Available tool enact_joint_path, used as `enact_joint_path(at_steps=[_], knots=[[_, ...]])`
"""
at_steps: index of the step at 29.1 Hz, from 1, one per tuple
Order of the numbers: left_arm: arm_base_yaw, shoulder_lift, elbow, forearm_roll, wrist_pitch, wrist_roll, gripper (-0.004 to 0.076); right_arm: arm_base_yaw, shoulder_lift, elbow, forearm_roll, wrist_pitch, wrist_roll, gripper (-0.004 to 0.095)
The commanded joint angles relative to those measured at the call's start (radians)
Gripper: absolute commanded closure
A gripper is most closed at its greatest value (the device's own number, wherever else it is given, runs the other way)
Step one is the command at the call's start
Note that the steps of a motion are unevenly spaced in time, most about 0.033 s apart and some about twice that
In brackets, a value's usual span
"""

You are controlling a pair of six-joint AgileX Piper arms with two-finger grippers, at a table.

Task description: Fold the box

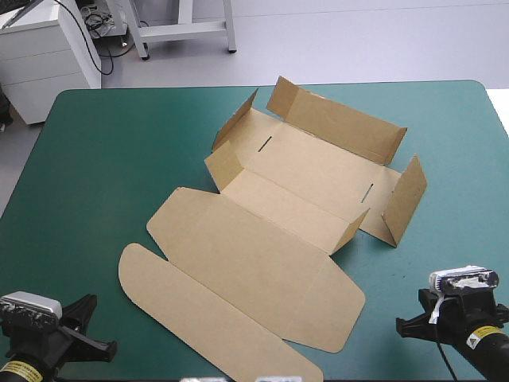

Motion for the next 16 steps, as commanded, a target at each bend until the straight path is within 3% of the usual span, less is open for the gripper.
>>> enact_joint_path(at_steps=[1, 16], knots=[[0.0, 0.016, -0.024, 0.003, -0.071, -0.009, 0.0731, 0.003, 0.01, -0.026, 0.009, -0.06, -0.008, 0.0928], [0.0, 0.016, -0.024, 0.003, -0.071, -0.009, 0.0731, 0.003, 0.017, -0.034, 0.009, -0.044, 0.01, 0.0928]])
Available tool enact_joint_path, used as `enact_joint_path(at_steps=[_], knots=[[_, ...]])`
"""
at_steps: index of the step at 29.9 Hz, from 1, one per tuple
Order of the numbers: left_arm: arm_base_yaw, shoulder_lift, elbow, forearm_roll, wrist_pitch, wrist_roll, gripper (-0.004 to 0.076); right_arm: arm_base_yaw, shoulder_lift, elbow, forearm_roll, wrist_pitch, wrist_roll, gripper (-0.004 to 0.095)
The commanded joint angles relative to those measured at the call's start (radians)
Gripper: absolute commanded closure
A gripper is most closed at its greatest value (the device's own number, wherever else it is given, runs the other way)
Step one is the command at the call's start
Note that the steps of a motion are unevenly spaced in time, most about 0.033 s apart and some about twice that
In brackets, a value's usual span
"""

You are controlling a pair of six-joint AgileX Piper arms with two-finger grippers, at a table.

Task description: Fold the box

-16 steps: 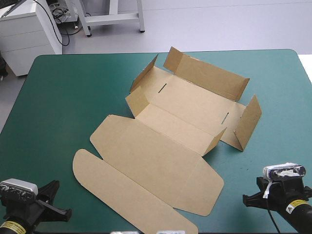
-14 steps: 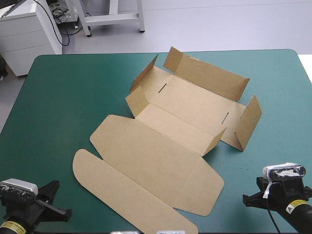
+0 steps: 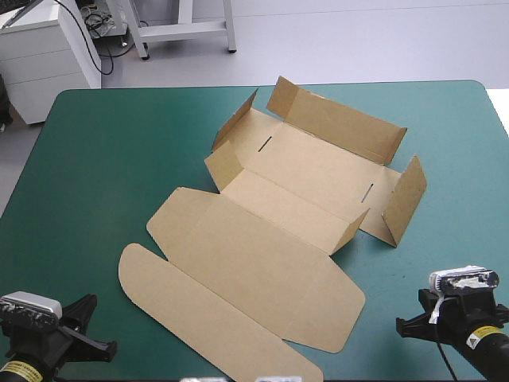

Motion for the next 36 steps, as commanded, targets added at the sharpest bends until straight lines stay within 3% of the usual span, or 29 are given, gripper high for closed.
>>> enact_joint_path(at_steps=[1, 22, 27, 31, 36], knots=[[0.0, 0.016, -0.024, 0.003, -0.071, -0.009, 0.0731, 0.003, 0.024, -0.046, 0.009, -0.025, 0.019, 0.0927], [0.0, 0.016, -0.024, 0.001, -0.071, 0.0, 0.0731, 0.003, 0.491, -0.577, -0.01, 0.366, 0.1, 0.091], [0.0, 0.016, -0.024, 0.001, -0.071, 0.0, 0.0731, 0.003, 0.589, -0.665, -0.01, 0.38, 0.105, 0.0779], [0.0, 0.016, -0.024, 0.001, -0.071, 0.0, 0.0731, 0.003, 0.665, -0.718, -0.005, 0.381, 0.194, 0.0614], [0.0, 0.016, -0.024, 0.001, -0.071, 0.0, 0.0731, 0.003, 0.75, -0.731, 0.082, 0.383, 0.217, 0.0423]])
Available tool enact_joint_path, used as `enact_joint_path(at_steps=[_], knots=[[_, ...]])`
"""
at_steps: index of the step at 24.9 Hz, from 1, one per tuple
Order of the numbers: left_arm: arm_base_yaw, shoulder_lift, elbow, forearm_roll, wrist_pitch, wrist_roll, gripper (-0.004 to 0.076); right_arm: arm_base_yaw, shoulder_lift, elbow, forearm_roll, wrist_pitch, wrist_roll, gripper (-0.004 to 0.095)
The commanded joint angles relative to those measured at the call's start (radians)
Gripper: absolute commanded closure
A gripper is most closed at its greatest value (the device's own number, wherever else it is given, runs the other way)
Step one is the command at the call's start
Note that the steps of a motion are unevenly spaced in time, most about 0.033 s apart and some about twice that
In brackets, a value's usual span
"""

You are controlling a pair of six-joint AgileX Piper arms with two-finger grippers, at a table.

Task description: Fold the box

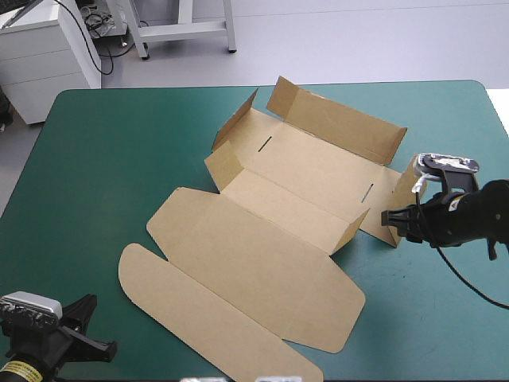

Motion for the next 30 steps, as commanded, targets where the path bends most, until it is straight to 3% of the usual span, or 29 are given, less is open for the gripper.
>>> enact_joint_path(at_steps=[1, 9, 22, 27, 30], knots=[[0.0, 0.016, -0.024, 0.001, -0.071, -0.004, 0.0731, 0.003, 0.047, -0.035, 0.078, 0.009, 0.042, 0.04], [0.0, 0.016, -0.024, 0.001, -0.071, -0.004, 0.0731, 0.003, 0.207, -0.059, 0.293, 0.009, 0.099, 0.0367], [0.0, 0.016, -0.024, 0.001, -0.071, -0.004, 0.0731, 0.003, 0.421, -0.083, 0.309, 0.0, 0.247, 0.0367], [0.0, 0.016, -0.024, 0.001, -0.071, -0.004, 0.0731, 0.003, 0.499, -0.083, 0.4, -0.067, 0.231, 0.0369], [0.0, 0.016, -0.024, 0.001, -0.071, -0.004, 0.0731, 0.003, 0.512, -0.083, 0.393, -0.083, 0.222, 0.037]])
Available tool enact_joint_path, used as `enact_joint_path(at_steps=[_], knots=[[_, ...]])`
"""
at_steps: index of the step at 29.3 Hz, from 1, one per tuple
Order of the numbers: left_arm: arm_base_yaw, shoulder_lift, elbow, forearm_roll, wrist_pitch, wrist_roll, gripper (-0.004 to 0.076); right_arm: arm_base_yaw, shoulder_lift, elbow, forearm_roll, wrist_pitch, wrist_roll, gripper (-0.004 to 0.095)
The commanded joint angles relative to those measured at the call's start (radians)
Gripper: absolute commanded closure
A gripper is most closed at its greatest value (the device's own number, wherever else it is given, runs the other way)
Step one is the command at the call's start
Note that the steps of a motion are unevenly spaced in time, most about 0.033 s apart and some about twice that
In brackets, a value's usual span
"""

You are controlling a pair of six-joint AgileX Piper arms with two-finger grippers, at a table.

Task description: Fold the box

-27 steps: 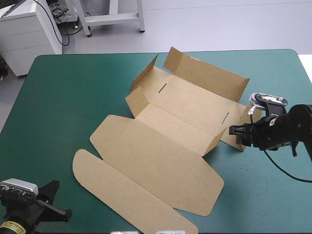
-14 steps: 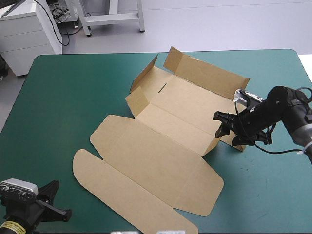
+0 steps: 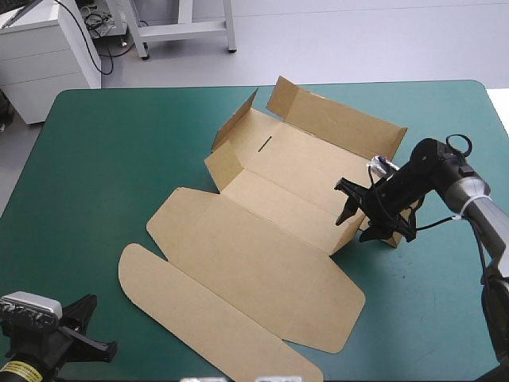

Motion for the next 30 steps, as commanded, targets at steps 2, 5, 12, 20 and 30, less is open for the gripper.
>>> enact_joint_path(at_steps=[2, 5, 12, 20, 30], knots=[[0.0, 0.016, -0.024, 0.001, -0.071, -0.004, 0.0731, 0.003, -0.029, -0.032, 0.031, -0.018, -0.015, 0.037], [0.0, 0.016, -0.024, 0.001, -0.071, -0.004, 0.0731, 0.003, -0.029, -0.032, 0.01, -0.032, -0.008, 0.0371], [0.0, 0.016, -0.024, 0.001, -0.071, -0.004, 0.0731, 0.003, -0.029, -0.032, -0.04, -0.03, 0.028, 0.0513], [0.0, 0.016, -0.024, 0.001, -0.071, -0.004, 0.0731, 0.003, -0.029, -0.032, -0.044, -0.036, 0.024, 0.0805], [0.0, 0.016, -0.024, 0.001, -0.071, -0.006, 0.0731, 0.003, -0.029, -0.032, -0.073, -0.018, 0.024, 0.0924]])
